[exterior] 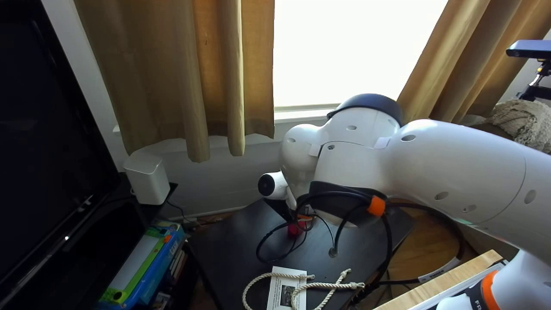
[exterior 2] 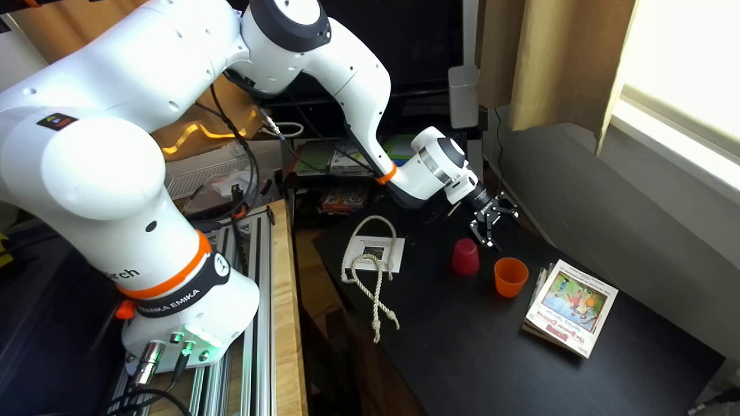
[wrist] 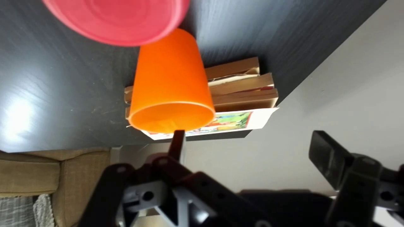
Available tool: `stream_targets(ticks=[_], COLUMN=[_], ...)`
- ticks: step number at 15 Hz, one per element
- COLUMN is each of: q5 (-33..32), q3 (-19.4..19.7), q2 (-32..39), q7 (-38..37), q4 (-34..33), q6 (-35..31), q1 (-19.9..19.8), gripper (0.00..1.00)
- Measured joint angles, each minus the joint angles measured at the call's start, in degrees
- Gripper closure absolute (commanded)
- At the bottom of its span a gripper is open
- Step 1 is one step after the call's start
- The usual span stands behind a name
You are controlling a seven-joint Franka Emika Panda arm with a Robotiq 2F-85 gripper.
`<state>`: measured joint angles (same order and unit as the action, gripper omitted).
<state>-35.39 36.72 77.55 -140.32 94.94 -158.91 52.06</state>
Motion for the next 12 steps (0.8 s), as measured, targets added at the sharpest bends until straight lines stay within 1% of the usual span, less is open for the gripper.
stream_targets(ticks=[3, 5, 7, 12], q5=[0.25, 1.59, 4.4, 14.14], q3=[1.7, 2.04, 1.98, 0.71], q2=[0.03, 0.04, 0.05, 0.15], q7=[1.85, 4.9, 9.48, 21.71], q4=[1.96, 3.12, 4.17, 5.97], q6=[-9.72, -13.74, -15.56, -18.17], q1=[-1.78, -3.52, -5.1, -7.79], gripper=[0.0, 0.0, 0.0, 0.0])
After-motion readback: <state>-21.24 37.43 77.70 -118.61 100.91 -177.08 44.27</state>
